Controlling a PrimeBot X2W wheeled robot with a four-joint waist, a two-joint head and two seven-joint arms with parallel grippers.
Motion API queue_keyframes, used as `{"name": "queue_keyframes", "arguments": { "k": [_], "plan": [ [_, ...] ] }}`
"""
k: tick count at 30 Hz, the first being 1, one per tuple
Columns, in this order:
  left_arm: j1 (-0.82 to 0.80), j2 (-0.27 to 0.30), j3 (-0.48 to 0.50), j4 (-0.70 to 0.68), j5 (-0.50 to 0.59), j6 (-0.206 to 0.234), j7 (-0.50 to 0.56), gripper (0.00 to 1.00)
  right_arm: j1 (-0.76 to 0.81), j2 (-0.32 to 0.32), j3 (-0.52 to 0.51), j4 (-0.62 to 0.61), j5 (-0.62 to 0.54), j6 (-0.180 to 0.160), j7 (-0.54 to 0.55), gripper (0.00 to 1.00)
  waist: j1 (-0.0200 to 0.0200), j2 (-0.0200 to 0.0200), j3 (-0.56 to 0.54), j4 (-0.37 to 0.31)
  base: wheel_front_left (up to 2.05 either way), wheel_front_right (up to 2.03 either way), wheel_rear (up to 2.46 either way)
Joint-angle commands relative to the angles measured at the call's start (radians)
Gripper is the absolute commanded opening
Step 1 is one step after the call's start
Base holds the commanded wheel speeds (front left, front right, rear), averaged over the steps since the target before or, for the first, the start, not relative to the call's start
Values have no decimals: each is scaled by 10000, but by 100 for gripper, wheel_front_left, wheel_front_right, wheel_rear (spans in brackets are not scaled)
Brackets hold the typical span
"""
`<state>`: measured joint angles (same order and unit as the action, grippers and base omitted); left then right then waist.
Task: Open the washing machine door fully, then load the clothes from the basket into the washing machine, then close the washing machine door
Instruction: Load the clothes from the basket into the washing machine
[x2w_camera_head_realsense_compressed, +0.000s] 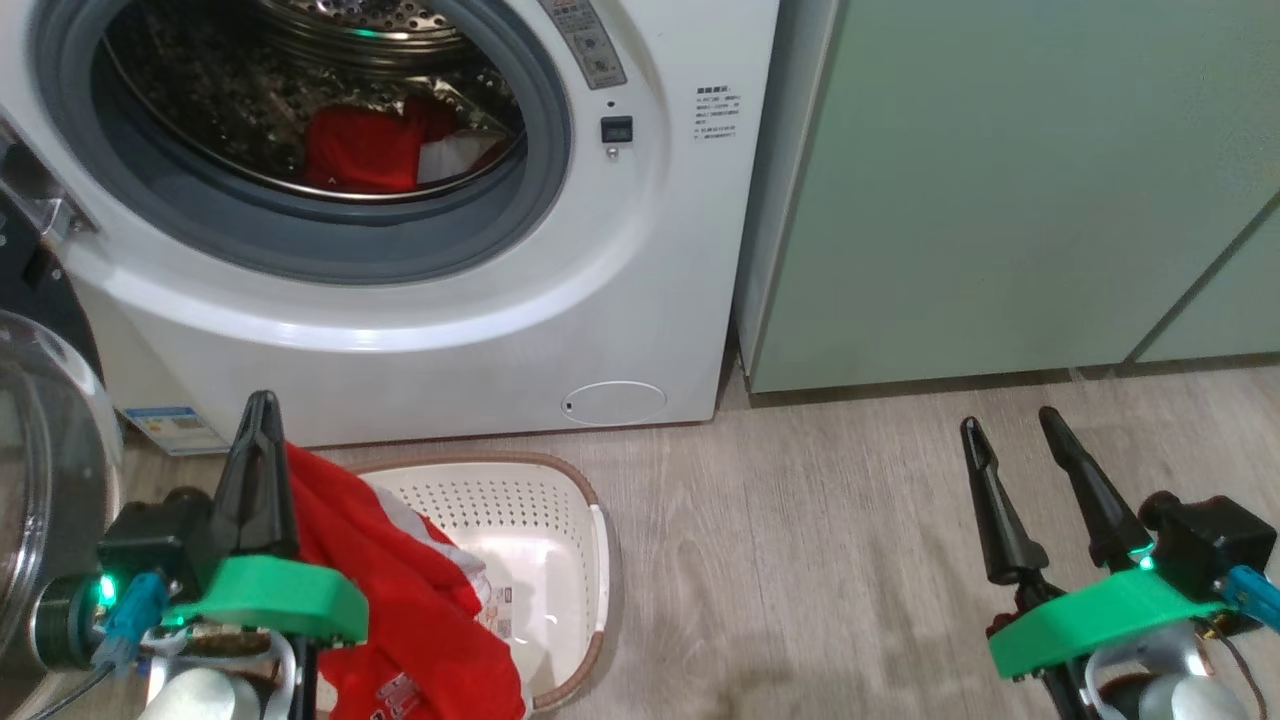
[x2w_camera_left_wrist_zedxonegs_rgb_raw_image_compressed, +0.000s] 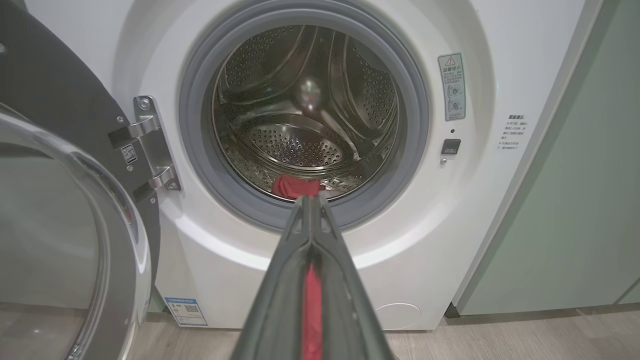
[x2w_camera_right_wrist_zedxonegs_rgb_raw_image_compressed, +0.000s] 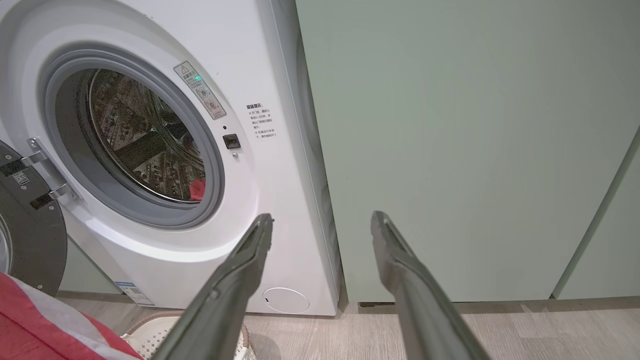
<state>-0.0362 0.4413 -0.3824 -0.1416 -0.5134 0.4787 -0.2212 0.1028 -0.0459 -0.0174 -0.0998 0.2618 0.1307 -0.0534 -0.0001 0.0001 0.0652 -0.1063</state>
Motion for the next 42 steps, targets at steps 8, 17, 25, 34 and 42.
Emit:
{"name": "queue_keyframes", "arguments": {
  "k": [8, 17, 25, 34, 42],
  "plan": [
    [-336, 175, 537, -120, -83, -105, -177, 0, -110, -43, 227, -526, -125, 0, 101, 100, 1, -1, -112, 77, 0, 0, 0],
    [-394, 109, 499, -10, -129, -153, -204, 0, -85, -43, 222, -569, -97, 0, 109, 100, 1, -1, -83, 137, 0, 0, 0],
    [-655, 89, 505, 82, -189, -240, -183, 0, -198, -43, 293, -681, -64, 0, 88, 100, 1, -1, 220, 113, 0, 0, 0],
    [-2276, 227, 540, 529, -297, -682, 282, 0, -686, -43, 471, -823, 131, 0, -165, 100, 1, -1, 1500, -275, 0, 0, 0],
    [-5025, 632, 893, 1721, -430, -1227, 1034, 0, -1371, -43, 686, -482, 589, 0, -810, 100, 1, -1, 3084, -1023, 0, 0, 0]
  ]
}}
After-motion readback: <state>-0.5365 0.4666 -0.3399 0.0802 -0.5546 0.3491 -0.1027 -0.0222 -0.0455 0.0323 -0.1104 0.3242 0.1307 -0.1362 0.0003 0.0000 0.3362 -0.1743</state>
